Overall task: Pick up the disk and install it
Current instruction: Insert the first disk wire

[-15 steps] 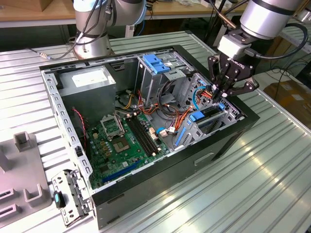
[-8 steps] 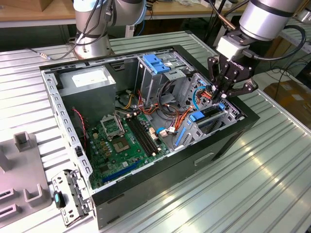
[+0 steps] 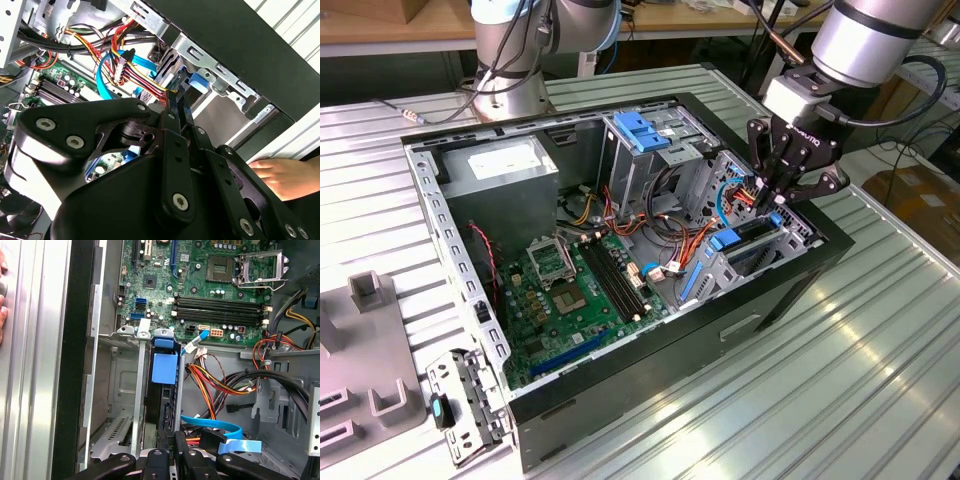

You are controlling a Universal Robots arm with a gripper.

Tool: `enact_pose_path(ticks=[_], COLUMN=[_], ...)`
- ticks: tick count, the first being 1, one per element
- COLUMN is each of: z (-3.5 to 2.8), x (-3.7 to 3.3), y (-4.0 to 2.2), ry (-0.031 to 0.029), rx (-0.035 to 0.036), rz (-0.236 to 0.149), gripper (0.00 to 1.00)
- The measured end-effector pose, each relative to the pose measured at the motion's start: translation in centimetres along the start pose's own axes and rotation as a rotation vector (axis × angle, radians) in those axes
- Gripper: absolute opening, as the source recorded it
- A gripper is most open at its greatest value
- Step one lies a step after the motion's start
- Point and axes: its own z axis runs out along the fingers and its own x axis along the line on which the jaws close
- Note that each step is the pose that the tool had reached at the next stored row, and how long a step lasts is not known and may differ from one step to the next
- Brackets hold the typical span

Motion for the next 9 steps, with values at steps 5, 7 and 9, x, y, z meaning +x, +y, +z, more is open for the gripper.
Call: enact_pose_path(ticks=[5,7,9], z=[0.00,0.01,0.04], x=[0.00,0.08,0.25], y=[0.00,0.01,0.03], ry=[0.0000,0.0000,0.0000], rx=[0.0000,0.0000,0.0000], rz=[0.001,0.001,0.001], gripper=[0.17,0.17,0.17])
